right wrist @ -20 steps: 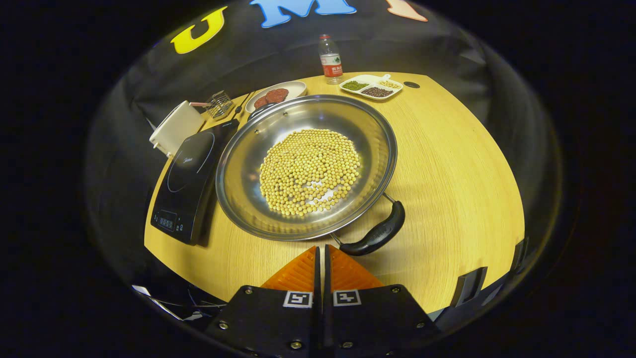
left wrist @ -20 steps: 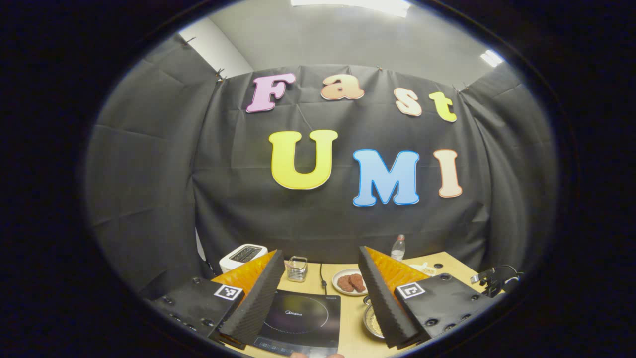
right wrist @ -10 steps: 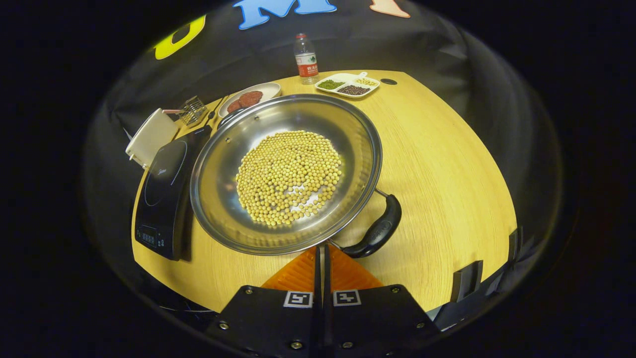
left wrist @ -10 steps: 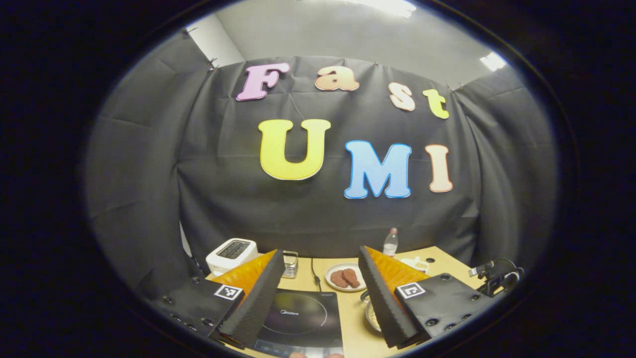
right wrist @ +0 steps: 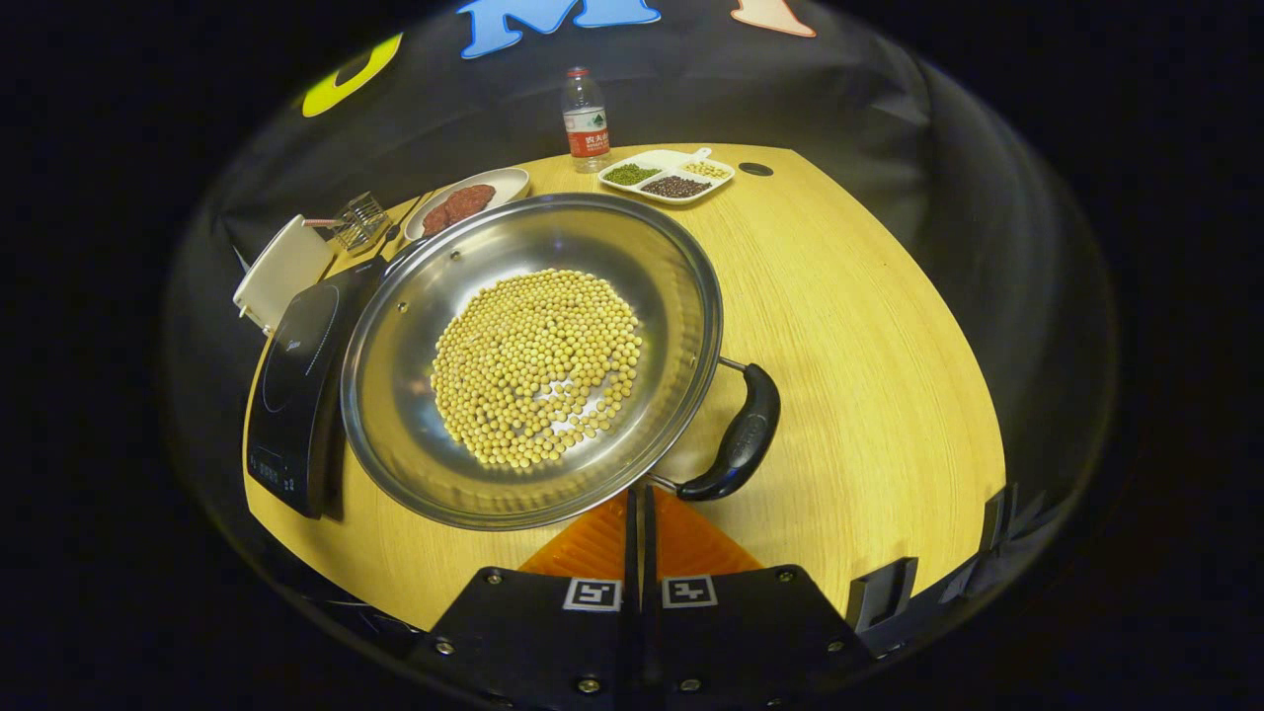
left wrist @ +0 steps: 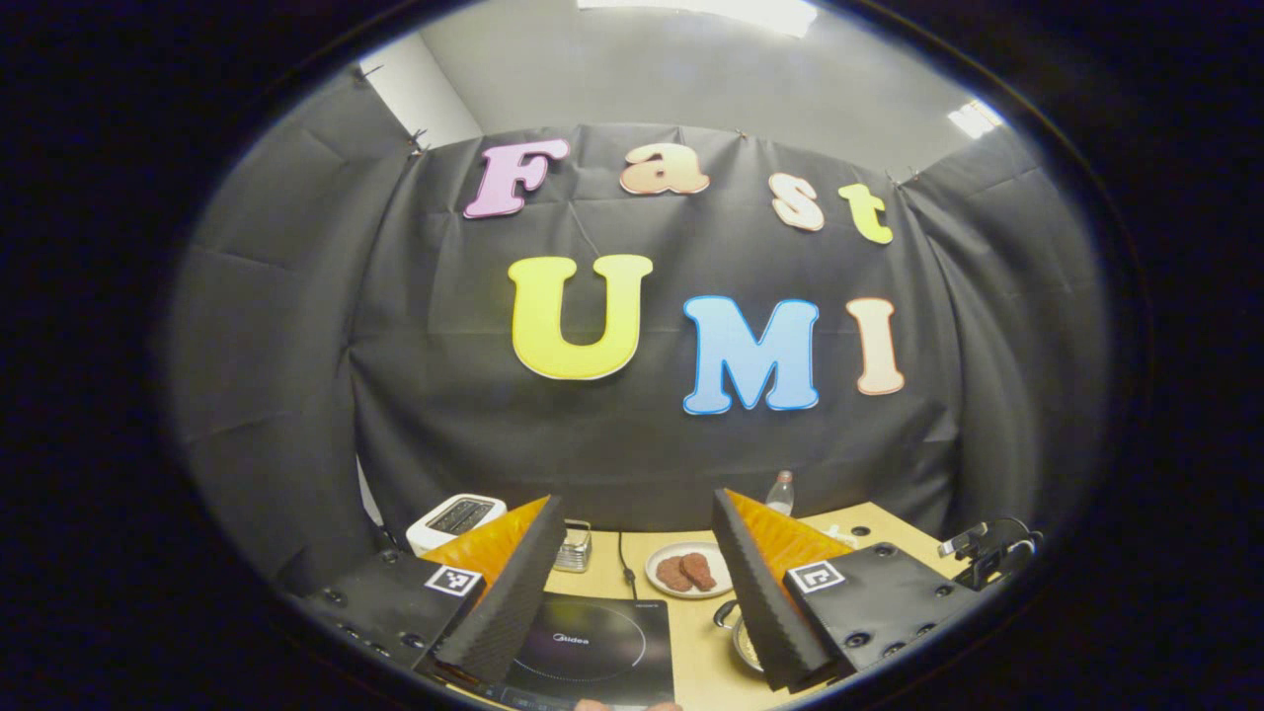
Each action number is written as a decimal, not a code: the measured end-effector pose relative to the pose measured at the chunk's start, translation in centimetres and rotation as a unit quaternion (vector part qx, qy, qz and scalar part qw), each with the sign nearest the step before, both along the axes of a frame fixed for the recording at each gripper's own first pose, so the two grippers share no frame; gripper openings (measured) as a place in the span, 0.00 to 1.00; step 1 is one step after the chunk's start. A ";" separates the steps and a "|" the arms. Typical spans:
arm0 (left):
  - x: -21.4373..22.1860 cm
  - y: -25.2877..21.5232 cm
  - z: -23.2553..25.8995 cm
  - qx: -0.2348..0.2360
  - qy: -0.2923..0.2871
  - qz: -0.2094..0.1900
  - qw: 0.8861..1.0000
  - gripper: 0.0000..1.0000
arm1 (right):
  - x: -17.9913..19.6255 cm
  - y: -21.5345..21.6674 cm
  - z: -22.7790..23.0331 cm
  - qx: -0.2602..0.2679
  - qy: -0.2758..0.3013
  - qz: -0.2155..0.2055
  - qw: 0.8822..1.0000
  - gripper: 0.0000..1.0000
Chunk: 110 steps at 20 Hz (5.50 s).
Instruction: First push the handle of the pot to place it horizontally, then grasp the pot with both hands and set it on the induction cooktop.
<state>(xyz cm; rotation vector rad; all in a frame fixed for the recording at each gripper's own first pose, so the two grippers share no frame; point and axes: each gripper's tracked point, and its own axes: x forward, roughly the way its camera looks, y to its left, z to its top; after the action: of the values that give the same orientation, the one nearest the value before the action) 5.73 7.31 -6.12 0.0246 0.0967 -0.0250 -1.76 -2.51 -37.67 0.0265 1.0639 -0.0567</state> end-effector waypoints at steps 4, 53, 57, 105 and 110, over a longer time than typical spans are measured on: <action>-0.3 -1.6 0.2 0.008 -0.001 0.019 1.000 0.95 | 1.3 -2.3 0.1 0.001 -0.002 0.010 1.000 0.01; 7.4 -14.9 -36.2 0.049 0.330 -0.112 0.936 0.96 | 11.8 -8.0 2.7 -0.025 -0.147 -0.016 0.989 0.96; 8.4 -14.8 -39.3 0.063 0.356 -0.110 0.926 0.96 | 13.1 -8.4 0.9 -0.030 -0.133 -0.027 0.990 0.95; 6.5 4.5 -28.7 0.010 0.355 -0.084 0.931 0.66 | 10.1 10.8 8.4 0.001 -0.144 0.018 0.989 0.57; 6.9 7.7 -28.7 0.008 0.356 -0.079 0.931 0.66 | 10.5 13.7 8.0 0.004 -0.143 0.023 0.989 0.57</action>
<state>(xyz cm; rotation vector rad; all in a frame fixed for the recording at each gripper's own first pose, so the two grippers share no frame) 12.59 15.02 -34.86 0.0394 0.8242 -0.1950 8.75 11.24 -29.63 0.0168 0.7773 -0.0068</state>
